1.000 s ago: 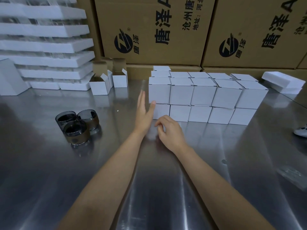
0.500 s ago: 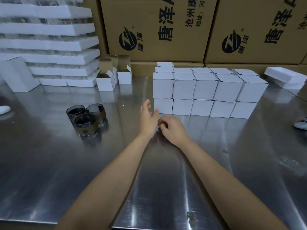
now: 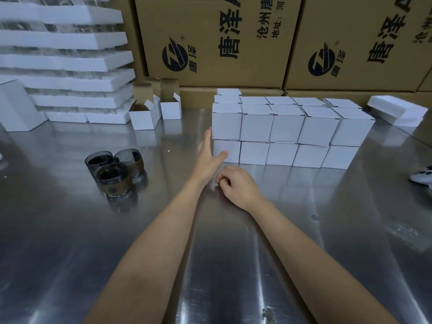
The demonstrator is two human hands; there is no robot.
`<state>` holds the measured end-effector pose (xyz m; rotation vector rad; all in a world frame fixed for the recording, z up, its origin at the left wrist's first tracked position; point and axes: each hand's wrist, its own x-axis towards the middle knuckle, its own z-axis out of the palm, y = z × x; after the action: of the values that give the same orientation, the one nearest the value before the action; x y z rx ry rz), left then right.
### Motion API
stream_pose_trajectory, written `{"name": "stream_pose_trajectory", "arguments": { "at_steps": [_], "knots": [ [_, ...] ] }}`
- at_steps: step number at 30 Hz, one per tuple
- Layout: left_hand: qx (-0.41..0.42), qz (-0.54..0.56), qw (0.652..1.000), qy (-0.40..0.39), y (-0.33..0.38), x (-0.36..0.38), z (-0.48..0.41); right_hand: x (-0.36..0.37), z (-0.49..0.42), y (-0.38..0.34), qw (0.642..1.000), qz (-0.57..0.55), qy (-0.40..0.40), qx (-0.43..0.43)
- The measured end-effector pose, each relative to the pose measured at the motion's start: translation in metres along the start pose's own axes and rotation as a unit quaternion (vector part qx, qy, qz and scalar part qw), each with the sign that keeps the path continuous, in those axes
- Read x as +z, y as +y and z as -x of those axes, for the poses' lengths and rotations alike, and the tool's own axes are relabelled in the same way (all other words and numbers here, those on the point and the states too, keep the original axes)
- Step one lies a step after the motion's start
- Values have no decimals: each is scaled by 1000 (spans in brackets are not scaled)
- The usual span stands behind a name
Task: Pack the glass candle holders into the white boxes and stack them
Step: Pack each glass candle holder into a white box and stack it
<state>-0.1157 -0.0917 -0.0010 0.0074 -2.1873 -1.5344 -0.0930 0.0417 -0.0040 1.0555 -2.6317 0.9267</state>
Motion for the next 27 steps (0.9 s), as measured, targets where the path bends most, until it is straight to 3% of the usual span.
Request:
{"name": "stream_pose_trajectory", "arguments": {
  "at_steps": [4,7,12,20,27],
  "knots": [
    [-6,29,1000,4,4,-3,3,0,0,0,1000,9,-8,-7],
    [-25,35,994,97,-1,-12,3,0,-1,-1,999,28,-5,14],
    [-91,-59,965,240,-33,-50,-17,13,-23,-21,985,105,6,134],
    [-48,-195,955,217,-68,-60,-70,46,-74,-27,980,140,-2,141],
    [-50,-264,938,219,-98,-61,-146,65,-118,-19,986,159,-17,38]
  ]
}}
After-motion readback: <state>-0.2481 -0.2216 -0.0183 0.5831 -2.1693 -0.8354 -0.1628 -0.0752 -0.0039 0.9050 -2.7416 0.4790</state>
